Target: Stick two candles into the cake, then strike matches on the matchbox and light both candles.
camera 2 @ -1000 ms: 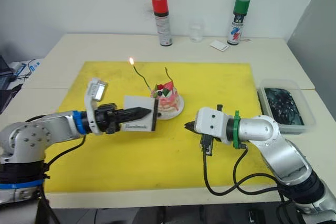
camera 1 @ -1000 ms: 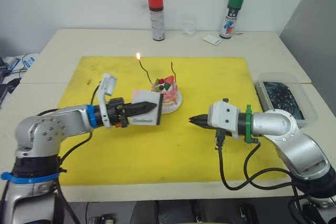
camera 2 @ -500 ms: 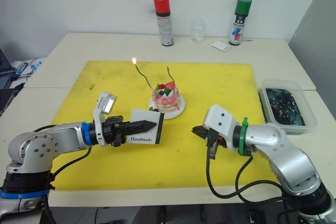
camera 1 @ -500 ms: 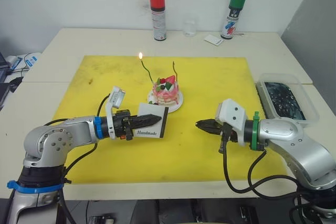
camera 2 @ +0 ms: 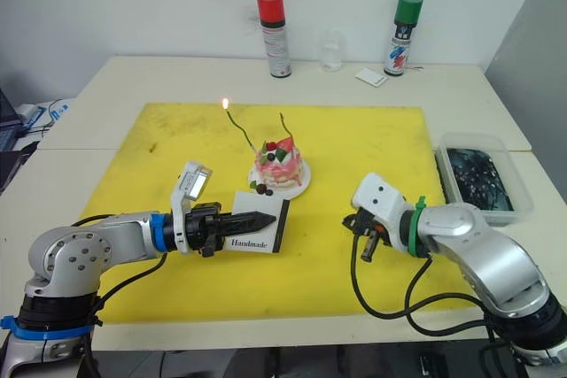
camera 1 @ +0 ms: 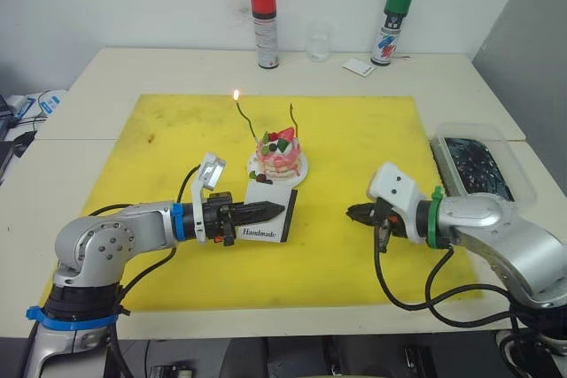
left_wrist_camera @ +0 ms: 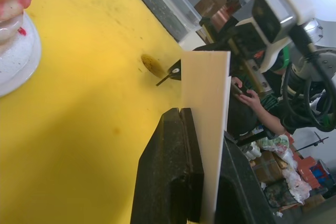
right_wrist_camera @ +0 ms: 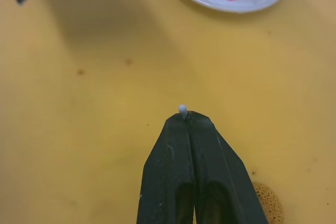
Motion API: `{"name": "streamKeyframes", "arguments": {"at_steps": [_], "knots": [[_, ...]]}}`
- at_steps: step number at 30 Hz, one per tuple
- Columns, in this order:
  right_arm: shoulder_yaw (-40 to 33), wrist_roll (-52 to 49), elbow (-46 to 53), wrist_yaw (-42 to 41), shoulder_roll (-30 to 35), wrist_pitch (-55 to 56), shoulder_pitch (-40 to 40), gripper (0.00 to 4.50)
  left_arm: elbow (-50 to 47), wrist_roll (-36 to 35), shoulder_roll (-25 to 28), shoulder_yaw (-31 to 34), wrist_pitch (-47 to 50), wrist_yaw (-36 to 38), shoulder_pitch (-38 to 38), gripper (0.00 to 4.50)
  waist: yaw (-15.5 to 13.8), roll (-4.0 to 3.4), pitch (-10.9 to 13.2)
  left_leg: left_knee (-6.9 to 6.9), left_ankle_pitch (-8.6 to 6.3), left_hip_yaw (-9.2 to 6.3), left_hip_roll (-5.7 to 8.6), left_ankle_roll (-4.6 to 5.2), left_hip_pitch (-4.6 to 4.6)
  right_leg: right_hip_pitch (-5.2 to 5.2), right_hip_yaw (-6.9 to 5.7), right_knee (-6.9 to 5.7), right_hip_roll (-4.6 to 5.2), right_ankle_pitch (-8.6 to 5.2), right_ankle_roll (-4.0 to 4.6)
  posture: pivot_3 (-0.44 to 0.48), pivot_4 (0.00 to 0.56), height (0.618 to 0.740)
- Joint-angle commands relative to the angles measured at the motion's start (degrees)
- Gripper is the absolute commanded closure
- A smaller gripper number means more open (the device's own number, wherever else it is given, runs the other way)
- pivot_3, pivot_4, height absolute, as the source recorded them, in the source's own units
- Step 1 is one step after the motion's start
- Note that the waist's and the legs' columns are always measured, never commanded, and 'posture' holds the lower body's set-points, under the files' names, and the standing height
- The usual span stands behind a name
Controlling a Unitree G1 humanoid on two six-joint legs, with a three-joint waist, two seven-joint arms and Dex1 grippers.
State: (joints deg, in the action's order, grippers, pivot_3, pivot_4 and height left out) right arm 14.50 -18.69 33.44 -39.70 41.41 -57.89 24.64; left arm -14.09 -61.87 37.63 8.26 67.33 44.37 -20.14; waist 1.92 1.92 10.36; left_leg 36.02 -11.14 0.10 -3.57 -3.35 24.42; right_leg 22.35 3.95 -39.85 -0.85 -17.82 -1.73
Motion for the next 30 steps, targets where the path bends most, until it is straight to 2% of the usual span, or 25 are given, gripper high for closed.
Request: {"name": "streamKeyframes", "arguments": {"at_steps": [1,4,11,14,20,24,30], "knots": [[1.5,2.43,-2.37,1.92,-1.58,2.42,1.97,4.48,-2.25,-1.58,-0.22,1.04,0.16,-0.62,-0.06,4.5,-0.04,0.0,0.0,0.0,0.0,-0.01,0.0,0.0,0.0,0.0,-0.01,-0.01,0.0,0.0,0.0,0.0,0.15,0.74],[1.32,2.79,-2.86,2.57,-2.87,3.01,1.9,3.89,-2.34,-1.61,0.06,1.63,0.05,-1.18,0.35,4.5,-0.05,0.0,0.0,-0.01,0.0,-0.04,-0.01,0.0,0.0,-0.01,-0.05,-0.01,0.0,0.0,0.0,0.0,0.15,0.74],[-3.13,0.31,0.26,1.55,-3.72,6.38,-1.21,1.42,-2.02,-1.13,1.13,2.22,-0.32,-1.19,0.98,4.5,-0.06,0.0,0.0,-0.02,0.0,-0.05,-0.01,0.0,0.02,0.0,-0.06,-0.01,0.0,0.0,0.0,0.0,0.15,0.74],[-5.14,2.32,-0.6,3.96,-6.18,14.41,-5.96,1.42,-1.62,-0.76,1.65,2.21,-0.52,-0.75,0.97,4.5,-0.12,0.0,0.0,-0.02,0.0,-0.08,-0.01,0.0,0.02,-0.02,-0.09,0.01,0.0,-0.01,0.0,0.0,0.15,0.74],[-5.51,8.07,-8.31,9.9,-13.89,33.48,-14.85,1.42,-1.32,-0.36,2.06,1.98,-0.73,-0.58,0.79,4.5,-0.05,0.01,-0.01,0.0,0.0,-0.05,-0.01,0.0,0.01,-0.02,-0.06,0.0,0.0,-0.01,-0.01,0.0,0.15,0.74],[-4.45,10.42,-12.87,12.49,-17.81,36.97,-17.49,1.42,-1.64,-0.53,2.43,2.03,-0.36,-0.51,0.82,4.5,-0.06,0.0,0.0,0.0,0.0,-0.02,-0.01,-0.01,0.0,-0.01,-0.02,-0.05,-0.01,0.0,-0.01,0.0,0.15,0.74],[-3.45,12.95,-16.72,13.17,-20.12,39.39,-18.0,1.42,-1.75,-0.88,2.98,1.98,-0.05,-0.39,0.8,4.5,-0.07,0.0,0.0,0.0,0.0,-0.03,-0.02,-0.01,-0.01,-0.01,-0.03,-0.05,-0.01,0.0,0.0,0.0,0.15,0.74]]}}
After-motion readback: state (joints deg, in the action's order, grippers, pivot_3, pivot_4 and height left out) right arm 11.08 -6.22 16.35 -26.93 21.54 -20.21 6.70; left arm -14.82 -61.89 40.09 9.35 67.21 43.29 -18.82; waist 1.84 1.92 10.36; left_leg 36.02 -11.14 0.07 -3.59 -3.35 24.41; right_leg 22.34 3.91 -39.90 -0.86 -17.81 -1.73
